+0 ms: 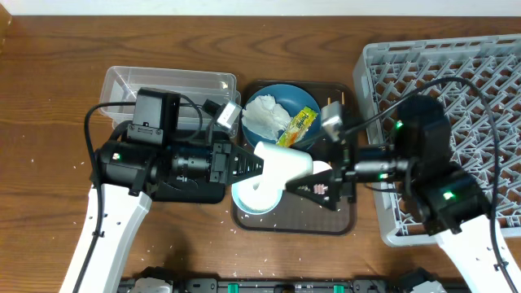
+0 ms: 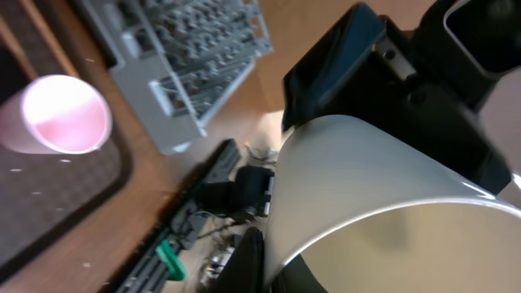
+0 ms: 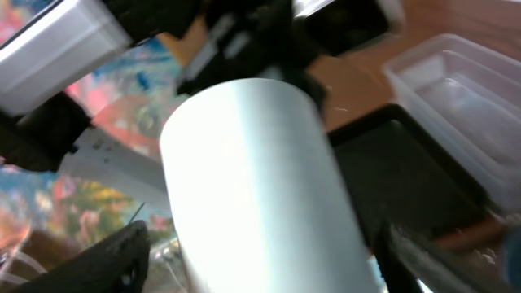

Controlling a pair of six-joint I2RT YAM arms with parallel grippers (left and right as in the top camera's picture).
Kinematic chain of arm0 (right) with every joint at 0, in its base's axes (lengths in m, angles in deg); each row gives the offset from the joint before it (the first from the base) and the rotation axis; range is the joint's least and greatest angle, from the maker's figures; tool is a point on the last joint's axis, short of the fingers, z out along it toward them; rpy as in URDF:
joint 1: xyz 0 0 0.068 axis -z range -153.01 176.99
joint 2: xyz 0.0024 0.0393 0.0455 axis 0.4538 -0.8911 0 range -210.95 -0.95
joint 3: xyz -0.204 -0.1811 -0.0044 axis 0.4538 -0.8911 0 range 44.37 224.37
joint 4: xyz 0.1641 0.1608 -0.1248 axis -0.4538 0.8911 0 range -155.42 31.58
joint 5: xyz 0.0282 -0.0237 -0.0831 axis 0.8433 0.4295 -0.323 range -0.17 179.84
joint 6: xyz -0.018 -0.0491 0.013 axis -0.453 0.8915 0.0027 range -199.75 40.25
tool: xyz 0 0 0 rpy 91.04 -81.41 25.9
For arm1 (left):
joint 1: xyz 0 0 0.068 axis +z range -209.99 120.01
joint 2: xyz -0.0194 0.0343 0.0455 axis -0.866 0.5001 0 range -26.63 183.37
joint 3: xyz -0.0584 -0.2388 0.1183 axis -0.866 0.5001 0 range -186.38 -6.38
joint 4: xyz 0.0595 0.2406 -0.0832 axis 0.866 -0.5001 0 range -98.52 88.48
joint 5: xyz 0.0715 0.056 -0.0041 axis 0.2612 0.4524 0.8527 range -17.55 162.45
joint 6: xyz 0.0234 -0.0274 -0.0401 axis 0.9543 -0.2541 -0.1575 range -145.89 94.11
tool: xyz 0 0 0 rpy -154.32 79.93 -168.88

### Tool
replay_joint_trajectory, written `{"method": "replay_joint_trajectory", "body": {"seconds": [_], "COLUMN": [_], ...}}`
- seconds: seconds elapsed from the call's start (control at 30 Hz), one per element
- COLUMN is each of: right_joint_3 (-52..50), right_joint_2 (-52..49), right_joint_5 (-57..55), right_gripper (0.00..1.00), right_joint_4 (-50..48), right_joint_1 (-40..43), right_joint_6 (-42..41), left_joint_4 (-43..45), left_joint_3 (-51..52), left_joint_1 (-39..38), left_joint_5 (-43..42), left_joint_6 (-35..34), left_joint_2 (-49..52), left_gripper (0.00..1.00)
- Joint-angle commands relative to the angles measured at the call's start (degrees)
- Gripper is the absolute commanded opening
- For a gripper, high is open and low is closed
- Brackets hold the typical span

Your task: Sort waste into correct bins and load items into the dishwasher rack

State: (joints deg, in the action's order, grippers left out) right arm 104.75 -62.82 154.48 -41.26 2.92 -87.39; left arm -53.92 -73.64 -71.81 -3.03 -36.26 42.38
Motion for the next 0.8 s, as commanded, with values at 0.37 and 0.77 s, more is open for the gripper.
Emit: {"method": "replay_joint_trajectory", "body": {"seconds": [0.37, 0.77], "right_joint_3": [0.9, 1.8], "right_joint_2": [1.6, 11.8], "right_joint_5": [-2.3, -53.2], "right_gripper": [0.51, 0.56], "right_joint_4": [0.7, 29.4], "right_joint_1": [-1.0, 27.8], "right_joint_6": [-2.0, -10.8], "left_joint_4": [0.0, -7.6], "left_joint_3": [-0.5, -0.5], "left_joint_1": [0.2, 0.2], "left_joint_5": [-3.2, 21.1], "left_joint_6": [1.4, 1.4], "left_joint_2": [0.2, 0.2], "left_gripper": [0.72, 0.83]}}
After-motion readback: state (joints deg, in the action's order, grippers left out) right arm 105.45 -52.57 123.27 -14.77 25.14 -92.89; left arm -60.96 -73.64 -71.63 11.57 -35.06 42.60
